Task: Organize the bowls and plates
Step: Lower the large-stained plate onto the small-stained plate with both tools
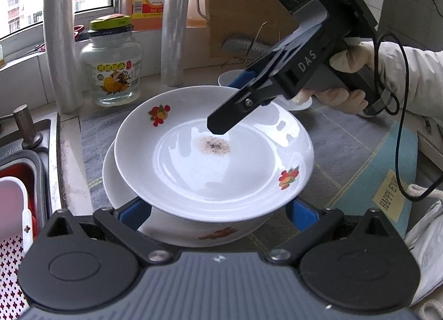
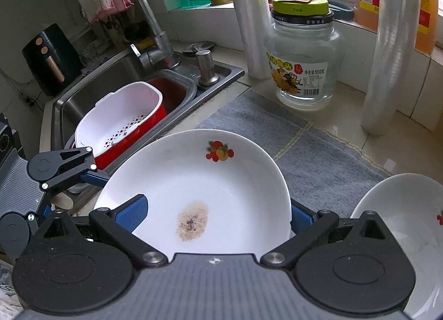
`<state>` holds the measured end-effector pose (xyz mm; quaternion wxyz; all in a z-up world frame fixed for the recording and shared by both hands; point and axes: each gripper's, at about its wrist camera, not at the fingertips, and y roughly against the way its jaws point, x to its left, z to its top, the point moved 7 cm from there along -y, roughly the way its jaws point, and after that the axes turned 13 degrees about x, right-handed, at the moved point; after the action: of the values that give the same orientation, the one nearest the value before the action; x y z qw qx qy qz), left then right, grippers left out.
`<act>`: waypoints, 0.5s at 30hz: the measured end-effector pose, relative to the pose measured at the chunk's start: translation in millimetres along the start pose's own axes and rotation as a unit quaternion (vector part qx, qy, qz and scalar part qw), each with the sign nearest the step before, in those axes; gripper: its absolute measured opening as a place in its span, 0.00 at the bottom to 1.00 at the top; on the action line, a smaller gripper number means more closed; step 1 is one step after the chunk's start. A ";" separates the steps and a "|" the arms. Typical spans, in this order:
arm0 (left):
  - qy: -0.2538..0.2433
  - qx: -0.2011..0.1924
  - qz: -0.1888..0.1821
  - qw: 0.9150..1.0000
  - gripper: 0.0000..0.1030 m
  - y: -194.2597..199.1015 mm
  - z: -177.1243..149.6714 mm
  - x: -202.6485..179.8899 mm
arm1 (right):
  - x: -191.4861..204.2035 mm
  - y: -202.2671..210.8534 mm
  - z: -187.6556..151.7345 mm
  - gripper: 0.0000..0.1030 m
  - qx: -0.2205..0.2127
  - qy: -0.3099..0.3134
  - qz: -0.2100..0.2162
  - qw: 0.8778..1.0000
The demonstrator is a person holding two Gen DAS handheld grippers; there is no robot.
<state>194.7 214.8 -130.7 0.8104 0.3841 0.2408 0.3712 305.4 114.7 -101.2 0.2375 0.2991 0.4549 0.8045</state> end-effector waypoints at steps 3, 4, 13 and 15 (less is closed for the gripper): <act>0.001 0.003 -0.001 1.000 0.99 -2.2 -0.2 1.9 | -0.2 -3.0 0.2 1.00 0.003 0.000 -0.003 1.000; 0.001 0.004 -0.002 1.000 0.99 -2.7 -0.3 1.9 | -0.4 -3.7 0.3 1.00 0.004 -0.001 -0.003 1.000; 0.001 0.013 -0.007 1.000 0.99 -6.7 -0.2 3.0 | -2.5 -9.9 -1.5 1.00 0.015 -0.003 -0.011 1.000; 0.003 0.017 -0.010 1.000 0.99 -7.8 1.0 4.1 | -2.5 -11.2 -1.9 1.00 0.017 -0.004 -0.015 1.000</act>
<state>201.1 214.2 -136.8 0.8068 0.3938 0.2537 0.3602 307.1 117.2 -112.5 0.2462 0.2997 0.4721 0.7917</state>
